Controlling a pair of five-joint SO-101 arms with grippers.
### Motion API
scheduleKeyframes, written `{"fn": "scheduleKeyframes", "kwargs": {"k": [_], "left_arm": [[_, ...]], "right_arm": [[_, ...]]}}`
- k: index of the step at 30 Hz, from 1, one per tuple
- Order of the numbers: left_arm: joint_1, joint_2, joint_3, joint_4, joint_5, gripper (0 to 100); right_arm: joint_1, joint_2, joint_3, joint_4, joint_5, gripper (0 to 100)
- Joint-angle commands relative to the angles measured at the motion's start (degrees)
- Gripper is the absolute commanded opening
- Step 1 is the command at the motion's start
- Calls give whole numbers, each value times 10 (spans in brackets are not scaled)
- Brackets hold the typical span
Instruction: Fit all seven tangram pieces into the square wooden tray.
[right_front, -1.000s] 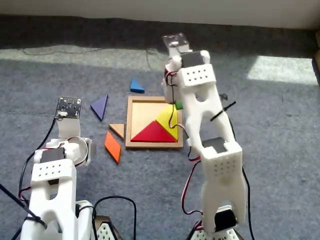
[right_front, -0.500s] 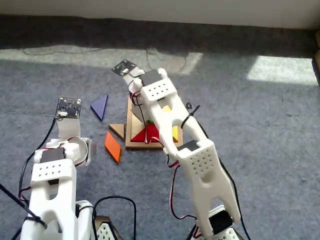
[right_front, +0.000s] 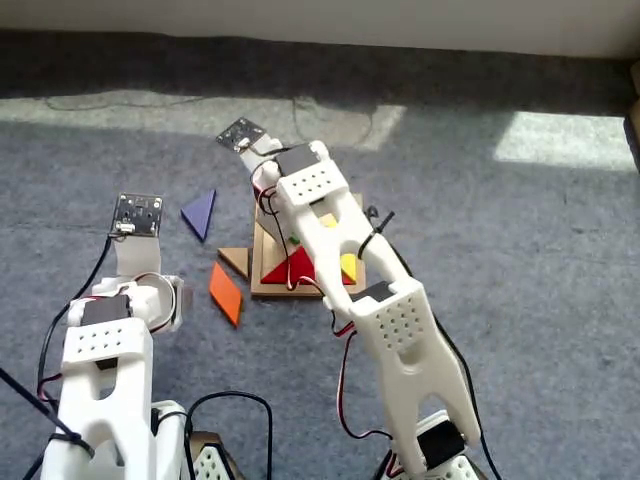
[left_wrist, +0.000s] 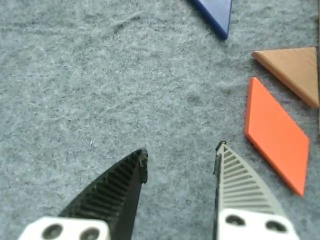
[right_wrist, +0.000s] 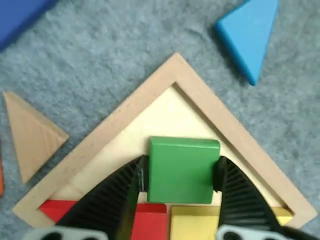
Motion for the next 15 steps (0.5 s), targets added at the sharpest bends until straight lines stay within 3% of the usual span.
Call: {"fn": "scheduleKeyframes", "kwargs": {"k": [1, 5, 9, 15], "left_arm": [[-7, 0, -2, -11, 3, 228], [-7, 0, -2, -11, 3, 228], [-7, -1, -4, -11, 3, 228], [-7, -1, -5, -11, 3, 228]], "right_arm": [[-1, -16, -31, 19, 2, 192], [3, -16, -31, 45, 2, 196], [12, -20, -46, 61, -2, 276], [8, -51, -178, 180, -33, 308]]}}
